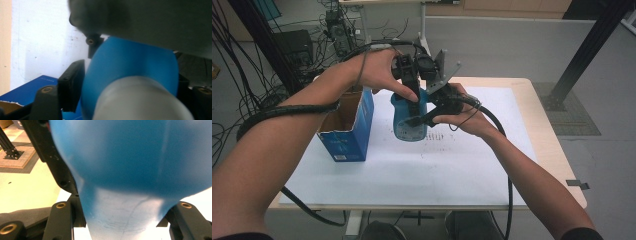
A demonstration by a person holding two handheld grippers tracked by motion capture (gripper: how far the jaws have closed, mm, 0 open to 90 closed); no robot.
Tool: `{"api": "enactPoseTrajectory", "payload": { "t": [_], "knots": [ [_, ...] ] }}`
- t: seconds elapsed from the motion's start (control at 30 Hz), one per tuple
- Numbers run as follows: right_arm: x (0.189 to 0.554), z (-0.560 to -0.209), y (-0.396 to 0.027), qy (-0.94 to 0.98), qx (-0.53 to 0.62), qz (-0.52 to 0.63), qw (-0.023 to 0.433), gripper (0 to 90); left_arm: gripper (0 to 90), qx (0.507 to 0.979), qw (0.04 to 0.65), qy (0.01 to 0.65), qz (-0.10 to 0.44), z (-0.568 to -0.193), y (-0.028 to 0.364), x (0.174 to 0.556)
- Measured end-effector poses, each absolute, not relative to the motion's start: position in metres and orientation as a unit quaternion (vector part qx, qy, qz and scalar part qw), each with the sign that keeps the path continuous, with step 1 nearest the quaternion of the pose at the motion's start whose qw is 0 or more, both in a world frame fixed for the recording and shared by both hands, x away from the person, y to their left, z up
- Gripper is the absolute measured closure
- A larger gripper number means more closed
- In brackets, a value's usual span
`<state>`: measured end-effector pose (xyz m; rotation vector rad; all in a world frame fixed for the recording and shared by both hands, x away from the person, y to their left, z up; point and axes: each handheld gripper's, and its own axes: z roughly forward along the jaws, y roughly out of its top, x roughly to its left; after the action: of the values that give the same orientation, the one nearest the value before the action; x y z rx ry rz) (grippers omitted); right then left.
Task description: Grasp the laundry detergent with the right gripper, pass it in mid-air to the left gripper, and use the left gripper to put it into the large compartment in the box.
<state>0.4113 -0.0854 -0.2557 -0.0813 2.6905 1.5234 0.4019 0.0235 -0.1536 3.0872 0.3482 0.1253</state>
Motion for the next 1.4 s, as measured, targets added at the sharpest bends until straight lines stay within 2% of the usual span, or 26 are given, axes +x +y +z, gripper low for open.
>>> {"api": "enactPoseTrajectory", "payload": {
  "t": [0.9,1.4],
  "knots": [
    [0.4142,-0.2611,-0.0851,0.869,-0.029,0.493,0.032,43.5,34.8,0.993,0.011,0.109,0.048,-0.1586,0.0231,0.4026],
    [0.4136,-0.2627,-0.085,0.867,-0.028,0.497,0.022,43.1,35.1,0.993,0.011,0.112,0.045,-0.159,0.0238,0.4027]
  ]
}}
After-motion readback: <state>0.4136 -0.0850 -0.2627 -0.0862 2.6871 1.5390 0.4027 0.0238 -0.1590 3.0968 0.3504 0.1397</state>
